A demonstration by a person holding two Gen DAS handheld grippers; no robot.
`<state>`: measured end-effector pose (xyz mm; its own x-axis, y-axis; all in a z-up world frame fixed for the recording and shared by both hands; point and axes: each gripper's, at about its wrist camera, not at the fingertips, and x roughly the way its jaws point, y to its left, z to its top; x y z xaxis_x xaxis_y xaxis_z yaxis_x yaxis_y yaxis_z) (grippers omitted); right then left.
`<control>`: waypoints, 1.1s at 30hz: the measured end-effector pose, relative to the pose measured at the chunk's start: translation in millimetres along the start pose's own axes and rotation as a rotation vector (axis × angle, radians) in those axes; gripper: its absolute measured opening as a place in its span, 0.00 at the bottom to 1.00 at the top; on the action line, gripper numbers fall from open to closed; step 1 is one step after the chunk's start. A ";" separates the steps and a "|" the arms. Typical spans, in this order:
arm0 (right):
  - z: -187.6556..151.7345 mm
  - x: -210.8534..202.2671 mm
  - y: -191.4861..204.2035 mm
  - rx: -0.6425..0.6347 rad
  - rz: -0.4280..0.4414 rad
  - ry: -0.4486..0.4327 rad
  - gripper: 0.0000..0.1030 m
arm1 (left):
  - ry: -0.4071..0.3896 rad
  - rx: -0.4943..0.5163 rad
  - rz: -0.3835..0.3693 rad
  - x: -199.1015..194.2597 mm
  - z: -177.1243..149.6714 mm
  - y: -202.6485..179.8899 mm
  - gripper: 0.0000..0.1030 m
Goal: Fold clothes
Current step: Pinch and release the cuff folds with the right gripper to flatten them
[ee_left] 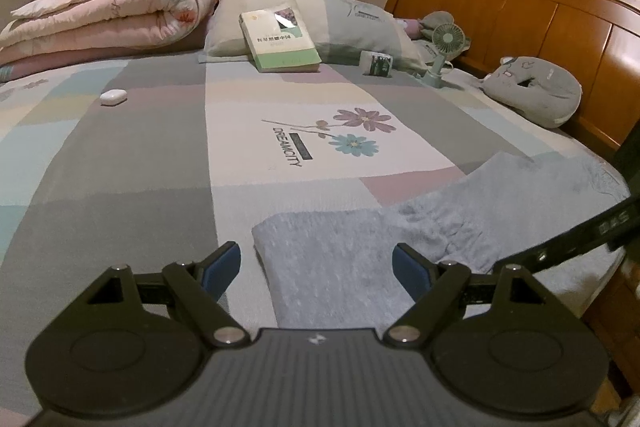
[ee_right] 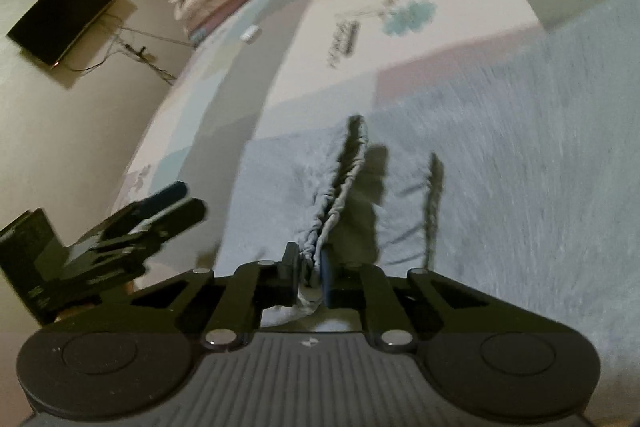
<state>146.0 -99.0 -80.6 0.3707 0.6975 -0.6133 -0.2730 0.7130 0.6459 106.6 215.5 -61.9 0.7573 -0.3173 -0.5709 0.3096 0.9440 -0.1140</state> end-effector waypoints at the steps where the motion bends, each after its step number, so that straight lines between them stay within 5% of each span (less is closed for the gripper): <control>1: -1.2 -3.1 3.1 -0.008 0.004 0.006 0.12 | -0.001 0.002 -0.001 -0.5 0.0 -0.4 0.81; 9: -23.4 -2.6 -16.9 0.043 -0.079 0.082 0.19 | 0.005 0.019 -0.008 -0.6 -0.8 -6.6 0.81; 13: -18.9 -17.0 -12.9 0.013 -0.088 0.036 0.23 | 0.017 0.037 -0.014 2.2 -2.4 -12.0 0.82; 17: -5.8 -22.7 -16.2 -0.004 -0.108 -0.008 0.60 | 0.025 0.037 -0.009 5.0 -2.8 -12.8 0.82; 26: 10.6 15.6 -23.3 -0.088 -0.112 -0.048 0.60 | 0.029 0.023 -0.003 6.5 -3.9 -8.8 0.82; 30: 16.3 26.4 -23.2 -0.130 -0.134 -0.043 0.31 | 0.033 0.019 -0.001 8.1 -4.4 -7.1 0.82; 33: 23.9 18.9 -21.8 -0.125 -0.126 -0.059 0.27 | 0.032 0.015 -0.003 8.3 -4.4 -5.7 0.82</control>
<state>180.2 -103.1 -95.4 0.4589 0.5996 -0.6557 -0.3284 0.8002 0.5018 108.6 207.9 -69.6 0.7377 -0.3172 -0.5960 0.3209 0.9414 -0.1037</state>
